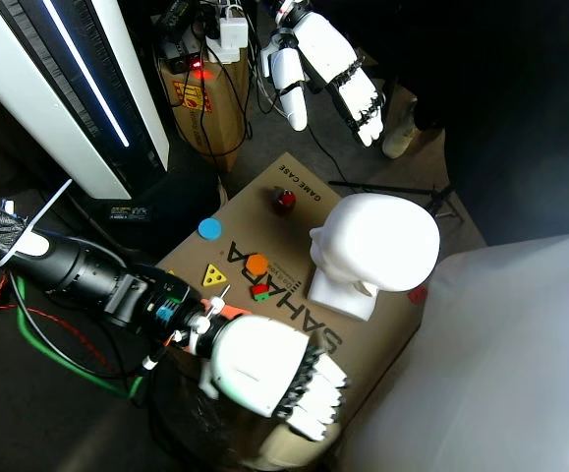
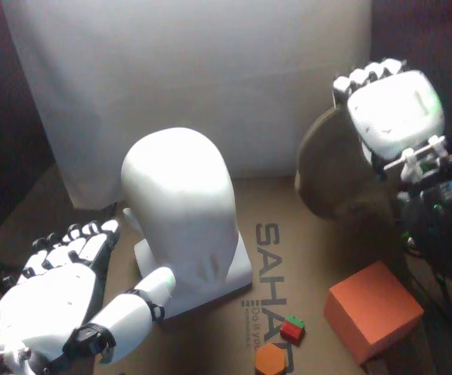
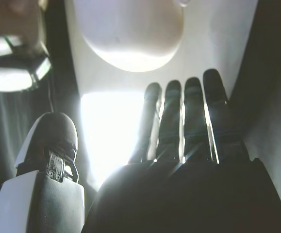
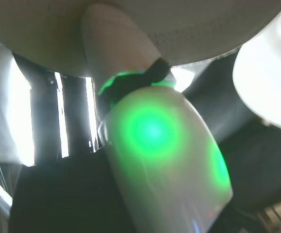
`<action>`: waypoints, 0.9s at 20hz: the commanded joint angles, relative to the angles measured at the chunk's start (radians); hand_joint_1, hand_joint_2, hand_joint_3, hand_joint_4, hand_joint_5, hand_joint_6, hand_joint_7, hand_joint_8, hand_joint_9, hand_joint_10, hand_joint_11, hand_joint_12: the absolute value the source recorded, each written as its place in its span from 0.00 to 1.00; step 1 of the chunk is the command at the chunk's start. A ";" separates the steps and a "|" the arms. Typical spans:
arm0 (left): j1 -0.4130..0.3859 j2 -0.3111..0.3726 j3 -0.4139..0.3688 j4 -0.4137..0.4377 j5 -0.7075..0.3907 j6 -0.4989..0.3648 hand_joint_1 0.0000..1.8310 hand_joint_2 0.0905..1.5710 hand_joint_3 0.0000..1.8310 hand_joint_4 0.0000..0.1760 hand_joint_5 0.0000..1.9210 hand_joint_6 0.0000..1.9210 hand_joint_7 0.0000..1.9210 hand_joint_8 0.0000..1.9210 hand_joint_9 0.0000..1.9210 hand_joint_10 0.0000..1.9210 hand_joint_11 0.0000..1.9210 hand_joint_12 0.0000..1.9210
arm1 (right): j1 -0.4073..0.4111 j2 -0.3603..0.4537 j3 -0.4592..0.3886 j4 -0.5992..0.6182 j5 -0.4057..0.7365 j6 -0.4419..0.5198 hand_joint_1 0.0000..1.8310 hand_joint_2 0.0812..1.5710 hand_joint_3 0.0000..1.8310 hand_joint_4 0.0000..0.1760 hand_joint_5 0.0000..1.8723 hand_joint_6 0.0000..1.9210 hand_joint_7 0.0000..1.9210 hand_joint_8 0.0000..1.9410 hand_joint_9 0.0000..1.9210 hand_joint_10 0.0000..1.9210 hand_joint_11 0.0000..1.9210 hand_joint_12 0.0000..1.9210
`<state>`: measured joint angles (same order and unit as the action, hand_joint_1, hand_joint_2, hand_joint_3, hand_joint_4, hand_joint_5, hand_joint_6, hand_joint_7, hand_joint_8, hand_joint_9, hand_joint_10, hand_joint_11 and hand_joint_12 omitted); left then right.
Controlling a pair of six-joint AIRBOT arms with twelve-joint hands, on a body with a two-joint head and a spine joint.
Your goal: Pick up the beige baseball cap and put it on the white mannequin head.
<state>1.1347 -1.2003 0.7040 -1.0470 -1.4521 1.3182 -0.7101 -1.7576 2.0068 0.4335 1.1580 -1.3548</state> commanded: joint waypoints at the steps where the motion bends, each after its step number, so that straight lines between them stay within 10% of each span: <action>1: 0.000 0.004 0.004 0.061 -0.097 -0.008 0.00 0.75 0.00 0.00 0.06 0.00 0.04 0.00 0.03 0.00 0.00 0.21 | 0.014 0.017 -0.010 -0.015 0.171 0.000 0.81 0.72 0.00 0.00 0.44 0.52 0.46 0.56 0.40 0.71 0.41 0.88; 9: -0.002 0.006 0.010 0.071 -0.104 -0.029 0.00 0.75 0.00 0.00 0.06 0.00 0.04 0.00 0.04 0.00 0.00 0.22 | 0.111 0.031 -0.115 -0.242 0.561 -0.076 0.81 0.73 0.00 0.00 0.43 0.53 0.44 0.57 0.41 0.72 0.41 0.89; 18: -0.011 0.007 0.017 0.070 -0.093 -0.026 0.00 0.75 0.00 0.00 0.06 0.00 0.05 0.00 0.05 0.00 0.00 0.24 | 0.204 -0.060 -0.093 -0.367 0.570 -0.144 0.81 0.72 0.00 0.00 0.43 0.52 0.46 0.56 0.41 0.71 0.40 0.90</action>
<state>1.1324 -1.1942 0.7147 -1.0359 -1.4513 1.2964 -0.5163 -1.8210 1.9182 0.0837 1.6279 -1.4937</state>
